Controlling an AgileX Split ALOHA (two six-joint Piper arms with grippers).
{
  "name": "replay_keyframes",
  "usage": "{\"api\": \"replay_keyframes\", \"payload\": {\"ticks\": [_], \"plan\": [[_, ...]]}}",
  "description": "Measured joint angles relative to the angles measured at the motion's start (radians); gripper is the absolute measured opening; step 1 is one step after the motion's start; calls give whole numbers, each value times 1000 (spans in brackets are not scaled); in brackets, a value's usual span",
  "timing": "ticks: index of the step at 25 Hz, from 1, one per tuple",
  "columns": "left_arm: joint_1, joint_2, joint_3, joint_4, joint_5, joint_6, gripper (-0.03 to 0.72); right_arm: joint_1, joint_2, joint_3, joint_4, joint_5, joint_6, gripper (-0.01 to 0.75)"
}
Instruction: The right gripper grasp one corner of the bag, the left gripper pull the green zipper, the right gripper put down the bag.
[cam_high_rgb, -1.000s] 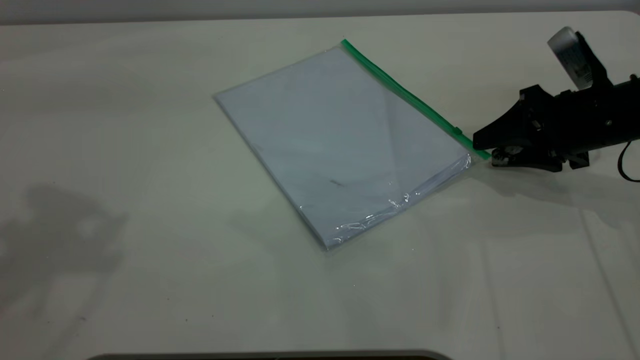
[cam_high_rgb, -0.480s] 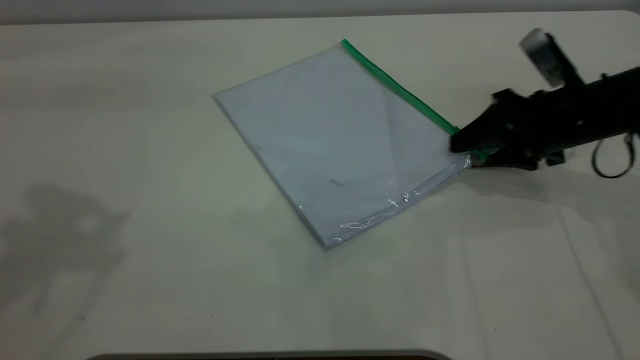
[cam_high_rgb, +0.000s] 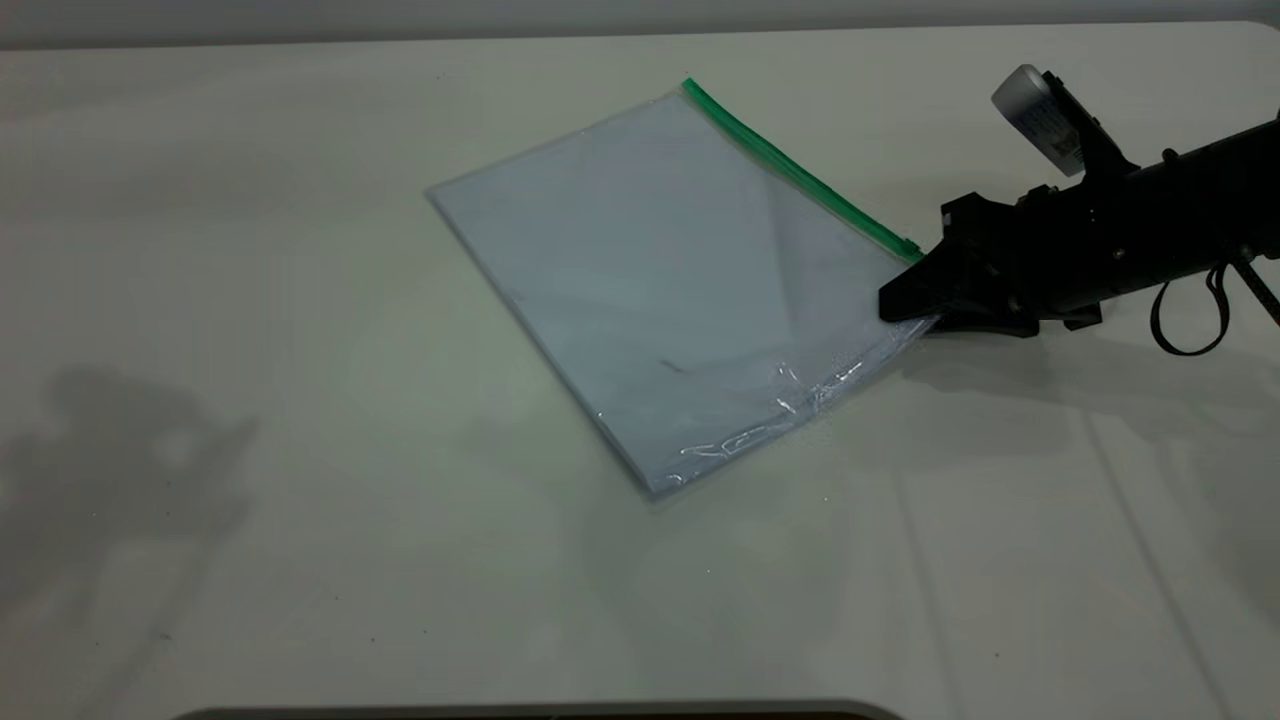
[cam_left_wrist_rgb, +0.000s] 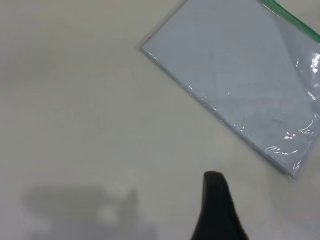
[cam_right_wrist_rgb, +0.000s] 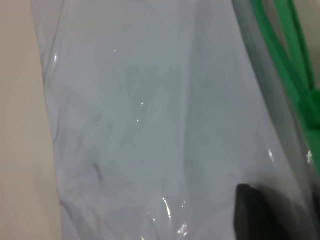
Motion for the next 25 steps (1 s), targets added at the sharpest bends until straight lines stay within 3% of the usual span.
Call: {"api": "replay_keyframes", "payload": {"ticks": [2,4,8,15,21,25], "plan": [[0,0,0,0,-4,11,568,-1,0,0,1,20,-1,75],[0,5,-1,0,-5,24,568,-1,-7,0,-9,37,-16,34],[0,54,-26,0,1,34,568,0,-61,-43,-153,39,18,34],[-16,174,-144,-3,0,79,568,32,-102,-268,-586,78,289,34],[-126,331,-246,-8,-3,151,568,144,-102,-431,-805,246,374,34],[-194,454,-320,-8,-19,159,568,173,-102,-518,-868,372,362,34]]}}
